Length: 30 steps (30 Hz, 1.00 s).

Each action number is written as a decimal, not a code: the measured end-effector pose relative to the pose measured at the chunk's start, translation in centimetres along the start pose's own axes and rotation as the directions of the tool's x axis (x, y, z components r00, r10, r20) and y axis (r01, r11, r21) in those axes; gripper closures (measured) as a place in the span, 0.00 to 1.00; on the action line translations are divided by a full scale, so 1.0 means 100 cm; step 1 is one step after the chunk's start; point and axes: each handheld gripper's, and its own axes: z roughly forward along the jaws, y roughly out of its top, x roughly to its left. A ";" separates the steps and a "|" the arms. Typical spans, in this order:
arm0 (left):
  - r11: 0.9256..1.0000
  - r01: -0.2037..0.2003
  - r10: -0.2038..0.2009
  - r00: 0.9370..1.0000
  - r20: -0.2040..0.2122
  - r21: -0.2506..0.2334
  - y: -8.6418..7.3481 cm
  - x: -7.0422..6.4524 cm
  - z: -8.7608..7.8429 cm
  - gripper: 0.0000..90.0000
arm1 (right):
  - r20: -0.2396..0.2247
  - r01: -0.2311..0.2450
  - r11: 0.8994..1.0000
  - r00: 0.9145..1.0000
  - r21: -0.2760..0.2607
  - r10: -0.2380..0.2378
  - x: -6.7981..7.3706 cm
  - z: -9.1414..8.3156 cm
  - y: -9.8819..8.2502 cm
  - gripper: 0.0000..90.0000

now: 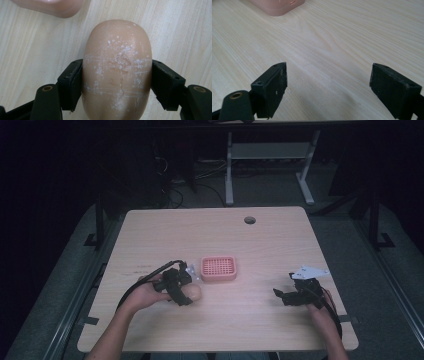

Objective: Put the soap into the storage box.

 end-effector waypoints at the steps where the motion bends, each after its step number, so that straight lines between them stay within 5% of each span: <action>1: 1.000 -0.003 0.003 1.000 -0.002 0.000 0.001 0.000 -0.001 0.35 | 0.000 0.000 1.000 1.000 -0.001 0.000 0.000 0.000 0.000 0.15; 30: 1.000 -0.013 0.013 1.000 -0.013 -0.008 0.018 0.014 -0.010 0.35 | -0.009 0.007 1.000 1.000 0.003 -0.007 0.001 0.002 0.000 0.15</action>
